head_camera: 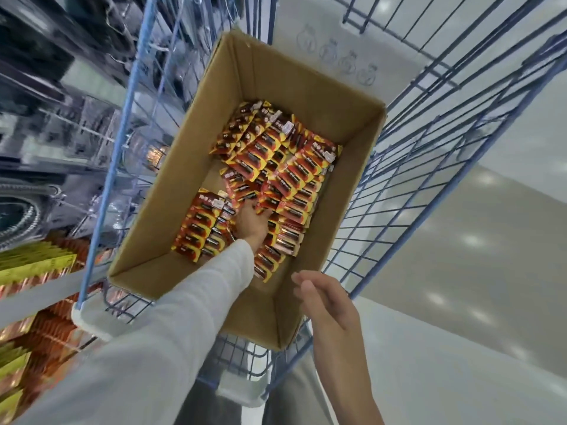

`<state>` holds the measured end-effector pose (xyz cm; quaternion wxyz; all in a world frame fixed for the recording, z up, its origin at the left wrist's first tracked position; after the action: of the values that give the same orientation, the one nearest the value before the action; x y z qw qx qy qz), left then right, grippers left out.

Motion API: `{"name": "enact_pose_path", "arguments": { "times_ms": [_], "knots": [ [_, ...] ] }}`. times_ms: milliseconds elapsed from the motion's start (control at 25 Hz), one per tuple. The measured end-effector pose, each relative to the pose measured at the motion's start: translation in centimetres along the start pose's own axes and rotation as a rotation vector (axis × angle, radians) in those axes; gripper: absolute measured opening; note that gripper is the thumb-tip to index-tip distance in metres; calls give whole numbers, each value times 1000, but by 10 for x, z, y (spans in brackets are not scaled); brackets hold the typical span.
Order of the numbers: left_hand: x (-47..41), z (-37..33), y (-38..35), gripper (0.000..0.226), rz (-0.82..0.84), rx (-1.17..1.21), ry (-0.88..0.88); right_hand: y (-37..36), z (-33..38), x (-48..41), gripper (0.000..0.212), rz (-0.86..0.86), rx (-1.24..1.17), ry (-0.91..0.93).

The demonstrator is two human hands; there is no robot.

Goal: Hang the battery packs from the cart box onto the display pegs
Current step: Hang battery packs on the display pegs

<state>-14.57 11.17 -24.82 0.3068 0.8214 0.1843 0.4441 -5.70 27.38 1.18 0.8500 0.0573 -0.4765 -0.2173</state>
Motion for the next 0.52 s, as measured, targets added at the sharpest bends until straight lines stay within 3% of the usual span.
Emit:
{"name": "enact_pose_path", "arguments": {
  "times_ms": [280, 520],
  "knots": [
    [5, 6, 57, 36, -6, 142, 66, -51, 26, -60, 12, -6, 82, -4],
    [71, 1, 163, 36, 144, 441, 203, -121, 46, -188, 49, -238, 181, -26]
  ]
}}
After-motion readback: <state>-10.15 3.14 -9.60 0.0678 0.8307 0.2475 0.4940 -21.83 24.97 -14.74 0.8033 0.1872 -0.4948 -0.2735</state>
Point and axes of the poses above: each hand's wrist, its own x-axis away from the middle knuckle, its own y-axis out of the back of the hand, z = x × y, the point moved 5 cm from there along -x, towards the middle knuckle, and after that the axes turned 15 degrees about -z, right-handed, at the moved point
